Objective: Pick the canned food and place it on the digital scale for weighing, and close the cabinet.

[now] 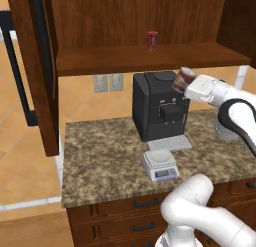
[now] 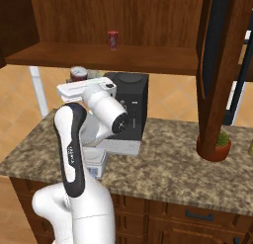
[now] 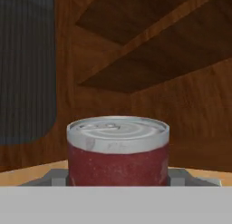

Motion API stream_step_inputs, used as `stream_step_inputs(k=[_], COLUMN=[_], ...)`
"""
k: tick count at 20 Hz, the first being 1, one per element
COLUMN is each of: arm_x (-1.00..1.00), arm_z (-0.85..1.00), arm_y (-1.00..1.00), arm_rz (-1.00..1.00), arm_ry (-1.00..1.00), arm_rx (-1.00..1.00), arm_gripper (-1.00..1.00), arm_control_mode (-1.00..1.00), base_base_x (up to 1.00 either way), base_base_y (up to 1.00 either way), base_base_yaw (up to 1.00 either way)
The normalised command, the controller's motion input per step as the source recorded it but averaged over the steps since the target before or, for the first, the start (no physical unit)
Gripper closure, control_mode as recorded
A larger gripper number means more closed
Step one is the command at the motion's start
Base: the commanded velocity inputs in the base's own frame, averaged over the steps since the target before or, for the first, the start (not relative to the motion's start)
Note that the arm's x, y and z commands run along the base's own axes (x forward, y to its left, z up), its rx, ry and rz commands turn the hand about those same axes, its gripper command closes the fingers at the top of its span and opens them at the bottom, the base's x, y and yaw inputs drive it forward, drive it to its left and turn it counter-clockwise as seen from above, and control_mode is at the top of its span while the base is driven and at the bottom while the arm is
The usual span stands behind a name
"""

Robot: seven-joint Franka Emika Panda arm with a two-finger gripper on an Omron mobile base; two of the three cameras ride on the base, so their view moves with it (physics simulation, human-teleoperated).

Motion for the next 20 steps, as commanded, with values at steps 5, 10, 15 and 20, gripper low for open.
stream_step_inputs(k=[5, 10, 15, 20], arm_x=[0.0, 0.0, -0.14, -0.27], arm_z=[-0.67, -0.7, -0.55, -0.32], arm_y=[-0.04, 0.0, -0.14, -0.1], arm_rz=[0.41, 0.33, 0.24, 0.02], arm_ry=[0.0, 0.0, -0.01, 0.0], arm_rx=[-0.17, -0.17, -0.09, -0.02], arm_gripper=[1.0, 1.0, 1.0, 1.0], arm_control_mode=[-1.0, -1.0, -1.0, -1.0], base_base_x=[0.0, 0.0, 0.0, 0.0], base_base_y=[0.0, 0.0, 0.0, 0.0], base_base_yaw=[0.0, 0.0, 0.0, 0.0])
